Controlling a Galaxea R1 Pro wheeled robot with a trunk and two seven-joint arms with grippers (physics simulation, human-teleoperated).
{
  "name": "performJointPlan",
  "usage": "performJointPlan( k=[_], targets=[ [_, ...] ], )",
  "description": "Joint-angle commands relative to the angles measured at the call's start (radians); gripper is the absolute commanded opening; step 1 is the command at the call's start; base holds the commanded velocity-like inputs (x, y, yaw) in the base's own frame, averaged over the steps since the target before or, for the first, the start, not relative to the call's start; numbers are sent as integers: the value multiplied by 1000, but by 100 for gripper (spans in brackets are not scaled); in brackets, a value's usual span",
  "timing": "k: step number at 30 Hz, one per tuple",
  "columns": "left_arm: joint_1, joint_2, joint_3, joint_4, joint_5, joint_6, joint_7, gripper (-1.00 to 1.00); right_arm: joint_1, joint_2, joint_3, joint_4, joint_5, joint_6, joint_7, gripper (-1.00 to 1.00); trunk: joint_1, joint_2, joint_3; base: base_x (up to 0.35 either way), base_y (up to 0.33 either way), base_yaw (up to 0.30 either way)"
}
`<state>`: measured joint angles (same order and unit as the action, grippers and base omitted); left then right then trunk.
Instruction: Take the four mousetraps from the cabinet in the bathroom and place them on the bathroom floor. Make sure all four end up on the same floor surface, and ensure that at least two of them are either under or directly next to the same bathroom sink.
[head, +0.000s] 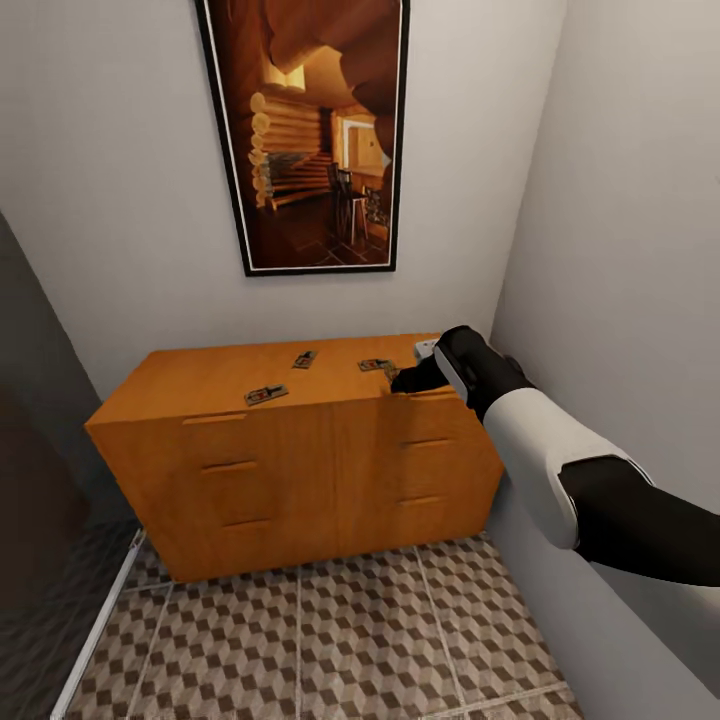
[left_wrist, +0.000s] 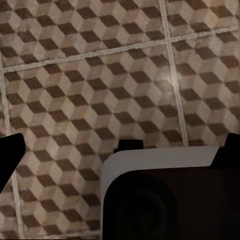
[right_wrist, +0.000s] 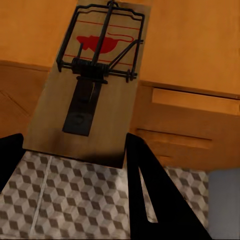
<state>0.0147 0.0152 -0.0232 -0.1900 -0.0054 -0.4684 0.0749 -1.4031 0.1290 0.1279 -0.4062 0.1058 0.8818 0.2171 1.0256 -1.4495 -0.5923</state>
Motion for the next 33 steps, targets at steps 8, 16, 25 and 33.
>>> performJointPlan(
  k=[8, 16, 25, 33],
  targets=[
    [0, 0, -3, -2, -1, -1, 5, 100, -1, 0, 3, 11, 8, 2, 8, -100, -1, -1, -1, -336, 0, 0],
    [0, 0, -3, -2, -1, -1, 5, 100, -1, 0, 4, 16, 8, 1, 8, -100, -1, -1, -1, -337, 0, 0],
    [1, 0, -3, -2, -1, -1, 5, 100, -1, 0, 4, 32, 8, 0, 8, -100, -1, -1, -1, -327, 0, 0],
    [0, 0, -3, -2, -1, -1, 5, 100, -1, 0, 4, 45, 8, -6, 8, -100, -1, -1, -1, -86, 0, 0]
  ],
)
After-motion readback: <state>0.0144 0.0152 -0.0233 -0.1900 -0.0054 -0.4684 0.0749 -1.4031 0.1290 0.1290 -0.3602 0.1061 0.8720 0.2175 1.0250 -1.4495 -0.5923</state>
